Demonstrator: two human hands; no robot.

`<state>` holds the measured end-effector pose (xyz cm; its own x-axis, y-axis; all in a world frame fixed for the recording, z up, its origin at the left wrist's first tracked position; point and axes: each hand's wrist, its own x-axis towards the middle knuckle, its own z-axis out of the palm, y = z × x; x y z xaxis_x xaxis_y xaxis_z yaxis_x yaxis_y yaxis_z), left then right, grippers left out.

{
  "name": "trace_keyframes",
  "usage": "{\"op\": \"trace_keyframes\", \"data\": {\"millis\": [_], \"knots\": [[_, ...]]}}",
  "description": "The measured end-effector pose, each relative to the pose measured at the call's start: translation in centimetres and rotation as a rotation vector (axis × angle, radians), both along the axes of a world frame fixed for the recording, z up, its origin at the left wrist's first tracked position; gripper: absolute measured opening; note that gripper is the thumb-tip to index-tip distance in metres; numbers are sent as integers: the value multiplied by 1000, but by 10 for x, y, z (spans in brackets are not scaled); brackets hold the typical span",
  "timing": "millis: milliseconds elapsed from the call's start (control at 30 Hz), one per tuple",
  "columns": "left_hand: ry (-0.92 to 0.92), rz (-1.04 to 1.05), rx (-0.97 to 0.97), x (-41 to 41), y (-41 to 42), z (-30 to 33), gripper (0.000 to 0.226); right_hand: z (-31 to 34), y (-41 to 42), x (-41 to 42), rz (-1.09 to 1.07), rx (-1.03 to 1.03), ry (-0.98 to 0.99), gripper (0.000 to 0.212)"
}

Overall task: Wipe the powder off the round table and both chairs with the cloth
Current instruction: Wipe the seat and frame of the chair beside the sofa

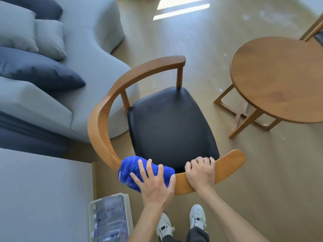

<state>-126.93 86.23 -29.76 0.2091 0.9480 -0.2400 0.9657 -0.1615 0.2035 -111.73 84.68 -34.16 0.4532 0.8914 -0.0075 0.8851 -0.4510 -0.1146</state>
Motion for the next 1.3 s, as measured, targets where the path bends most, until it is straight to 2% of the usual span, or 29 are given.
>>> {"op": "trace_keyframes", "data": {"millis": [200, 333, 433, 600, 733, 933, 1067, 1200, 1300], "knots": [[-131, -247, 165, 11, -8, -23, 35, -5, 4, -11, -12, -29, -4, 39], [-198, -376, 256, -2, 9, -31, 34, -7, 7, -10, -1, -6, -2, 39], [-188, -453, 296, -59, 35, -34, 36, -9, 3, -10, -31, 41, 19, 39], [-54, -693, 489, -172, 114, -25, 38, -10, 5, -14, -36, 36, 33, 40], [-77, -606, 508, -170, 129, -25, 31, -12, 5, -15, -60, 30, 18, 40], [-229, -434, 285, -81, 30, -39, 31, -9, 5, -18, -49, 1, 14, 42], [-213, -465, 242, -40, 7, -32, 34, -8, 0, -13, -33, -7, -5, 41], [-207, -549, 241, -81, 48, -27, 41, -8, 0, -14, -41, 16, 10, 42], [-138, -546, 378, -131, 98, -25, 49, -8, 4, -15, -32, -1, 6, 43]]}}
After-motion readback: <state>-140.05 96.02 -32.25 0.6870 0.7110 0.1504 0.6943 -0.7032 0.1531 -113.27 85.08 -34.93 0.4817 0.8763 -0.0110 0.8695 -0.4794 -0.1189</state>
